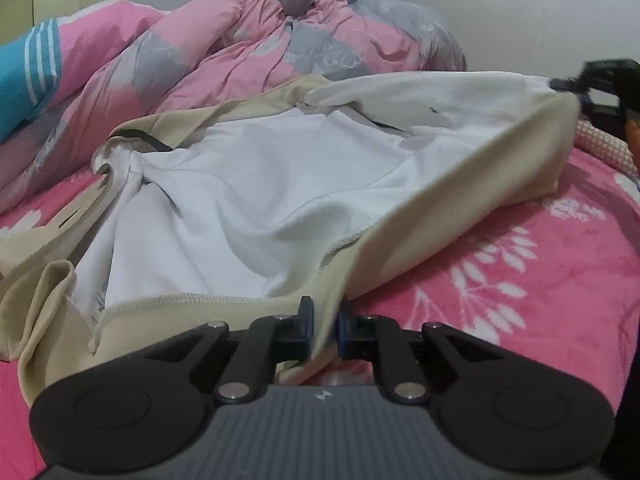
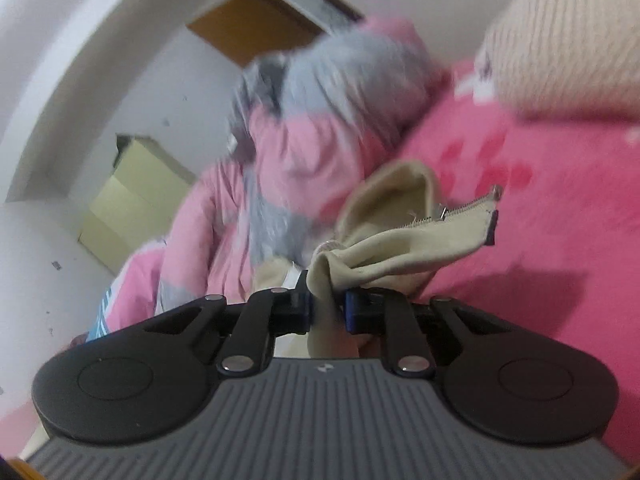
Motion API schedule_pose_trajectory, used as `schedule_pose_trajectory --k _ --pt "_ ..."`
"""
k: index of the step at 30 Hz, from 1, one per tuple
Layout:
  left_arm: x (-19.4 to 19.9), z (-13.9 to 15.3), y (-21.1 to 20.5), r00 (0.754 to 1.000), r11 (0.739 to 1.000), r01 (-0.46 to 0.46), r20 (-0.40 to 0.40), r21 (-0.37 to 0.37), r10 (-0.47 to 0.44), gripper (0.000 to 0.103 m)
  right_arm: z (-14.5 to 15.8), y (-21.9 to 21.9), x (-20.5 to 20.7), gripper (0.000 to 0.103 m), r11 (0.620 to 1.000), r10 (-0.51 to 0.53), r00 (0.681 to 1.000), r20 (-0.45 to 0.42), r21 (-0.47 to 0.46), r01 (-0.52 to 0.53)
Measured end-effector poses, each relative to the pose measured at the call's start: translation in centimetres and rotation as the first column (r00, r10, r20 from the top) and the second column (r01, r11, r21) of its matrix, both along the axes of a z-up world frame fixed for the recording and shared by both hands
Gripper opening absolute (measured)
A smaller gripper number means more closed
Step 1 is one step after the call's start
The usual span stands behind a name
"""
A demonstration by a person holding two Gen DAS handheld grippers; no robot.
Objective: Fold clothes
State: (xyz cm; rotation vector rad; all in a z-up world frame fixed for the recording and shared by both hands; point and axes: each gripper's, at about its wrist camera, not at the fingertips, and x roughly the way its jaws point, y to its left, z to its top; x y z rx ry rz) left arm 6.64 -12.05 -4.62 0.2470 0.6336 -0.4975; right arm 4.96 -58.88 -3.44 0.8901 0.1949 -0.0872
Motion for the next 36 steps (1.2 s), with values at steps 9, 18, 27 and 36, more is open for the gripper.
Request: schedule_pose_trajectory --k 9,18,27,36 --pt "-0.1 0.2 1.2 0.999 0.997 0.024 -0.037 -0.080 -0.027 0.026 -5.9 -1.5 -0.9 0.028 0.986 -0.102 0.966 -0.236 0.106 0.130" --pt "-2.9 1.3 5.6 0.999 0.963 -0.004 -0.051 -0.269 -0.011 0.055 0.5 3.5 -7.9 0.061 0.999 -0.043 0.973 -0.229 0.006 0.046" --pt "-4.4 1.0 10.5 0.989 0.936 -0.113 -0.124 -0.333 0.076 0.071 3.8 17.4 -7.3 0.091 0.927 0.195 0.924 -0.330 -0.246 -0.284" --pt "-5.8 1.2 14.2 0.973 0.906 -0.232 -0.091 -0.355 0.214 0.089 4.9 30.9 -4.2 0.102 0.719 0.327 0.911 -0.253 -0.559 -0.413"
